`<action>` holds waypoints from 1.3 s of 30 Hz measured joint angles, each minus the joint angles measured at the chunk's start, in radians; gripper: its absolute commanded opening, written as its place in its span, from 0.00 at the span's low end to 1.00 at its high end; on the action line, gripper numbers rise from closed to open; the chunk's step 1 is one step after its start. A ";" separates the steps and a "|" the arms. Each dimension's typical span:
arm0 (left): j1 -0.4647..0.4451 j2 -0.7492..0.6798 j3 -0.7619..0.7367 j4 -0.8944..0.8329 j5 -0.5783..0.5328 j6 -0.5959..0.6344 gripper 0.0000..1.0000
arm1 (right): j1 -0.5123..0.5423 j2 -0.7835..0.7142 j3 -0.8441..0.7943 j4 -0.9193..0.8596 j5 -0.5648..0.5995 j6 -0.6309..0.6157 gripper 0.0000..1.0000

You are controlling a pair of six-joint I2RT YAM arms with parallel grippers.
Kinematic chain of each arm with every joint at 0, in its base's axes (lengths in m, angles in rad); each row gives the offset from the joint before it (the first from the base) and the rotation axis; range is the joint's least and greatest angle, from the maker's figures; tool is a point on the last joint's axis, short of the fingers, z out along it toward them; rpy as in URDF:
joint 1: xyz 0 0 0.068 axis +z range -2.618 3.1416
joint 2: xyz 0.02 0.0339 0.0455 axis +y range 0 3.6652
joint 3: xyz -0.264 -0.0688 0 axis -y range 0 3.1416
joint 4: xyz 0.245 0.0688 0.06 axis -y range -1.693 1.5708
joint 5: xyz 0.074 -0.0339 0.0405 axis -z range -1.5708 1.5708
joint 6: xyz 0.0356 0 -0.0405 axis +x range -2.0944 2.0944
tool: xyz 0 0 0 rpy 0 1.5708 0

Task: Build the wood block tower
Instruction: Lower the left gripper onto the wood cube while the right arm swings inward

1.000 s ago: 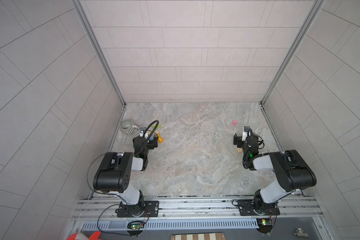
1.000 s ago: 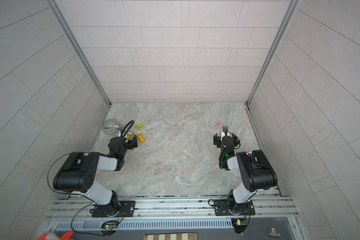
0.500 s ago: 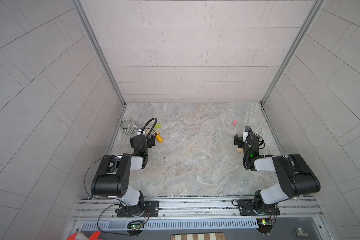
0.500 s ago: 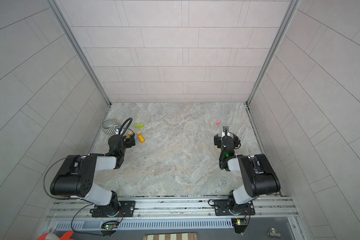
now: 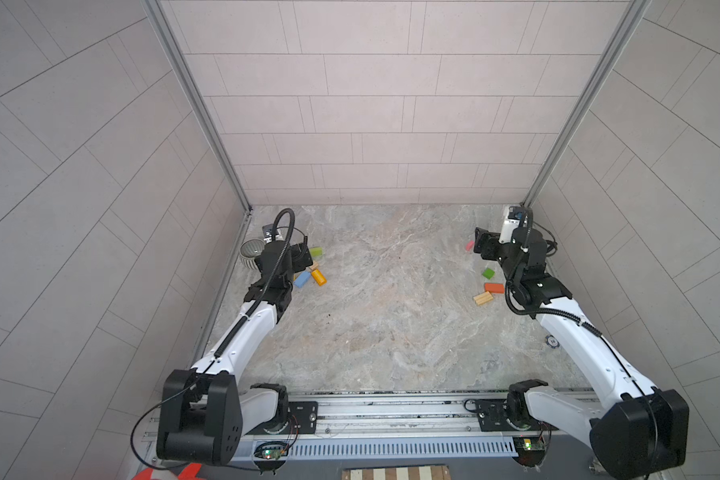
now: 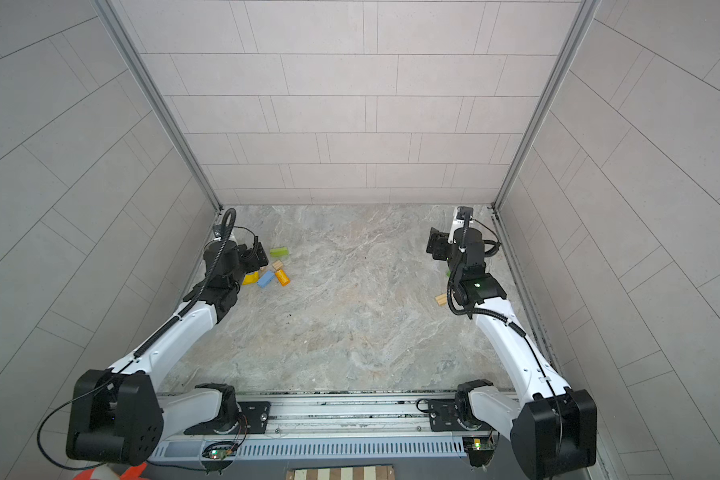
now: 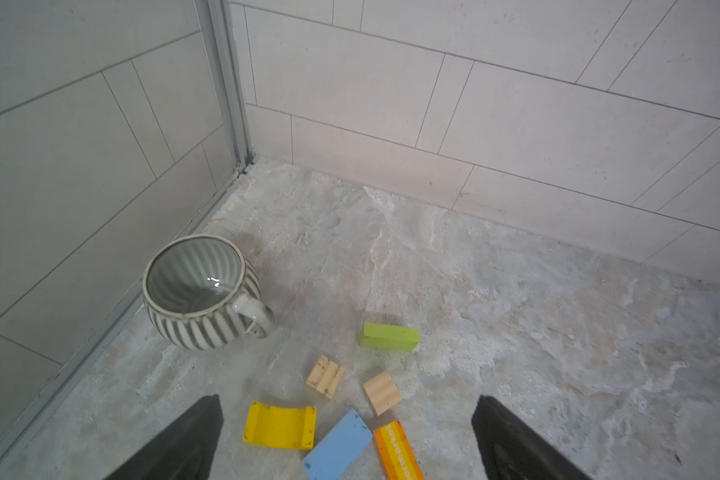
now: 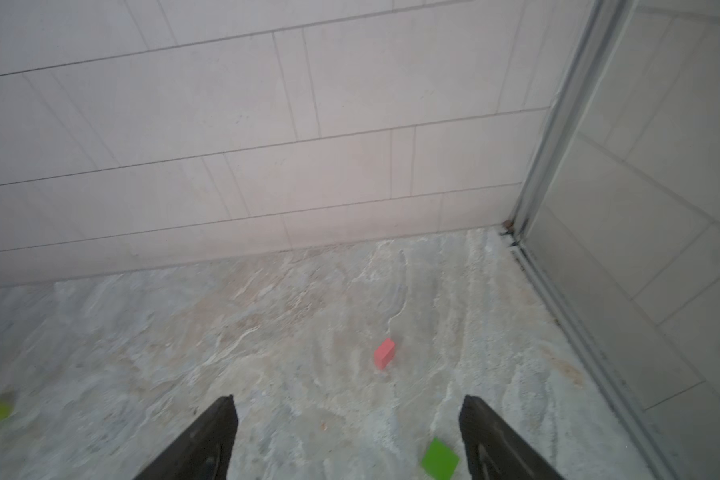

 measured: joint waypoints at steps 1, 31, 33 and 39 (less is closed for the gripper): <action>-0.004 0.005 0.049 -0.082 0.018 -0.003 1.00 | 0.027 0.018 0.018 -0.041 -0.013 0.006 0.83; -0.055 0.833 0.960 -0.959 0.056 -0.073 0.66 | 0.170 0.214 -0.035 -0.077 -0.136 0.204 0.74; -0.055 0.853 0.960 -0.955 0.056 -0.095 0.65 | 0.170 0.214 -0.057 -0.047 -0.137 0.214 0.74; -0.055 0.916 0.960 -0.923 0.060 -0.157 0.62 | 0.170 0.214 -0.098 0.013 -0.139 0.230 0.73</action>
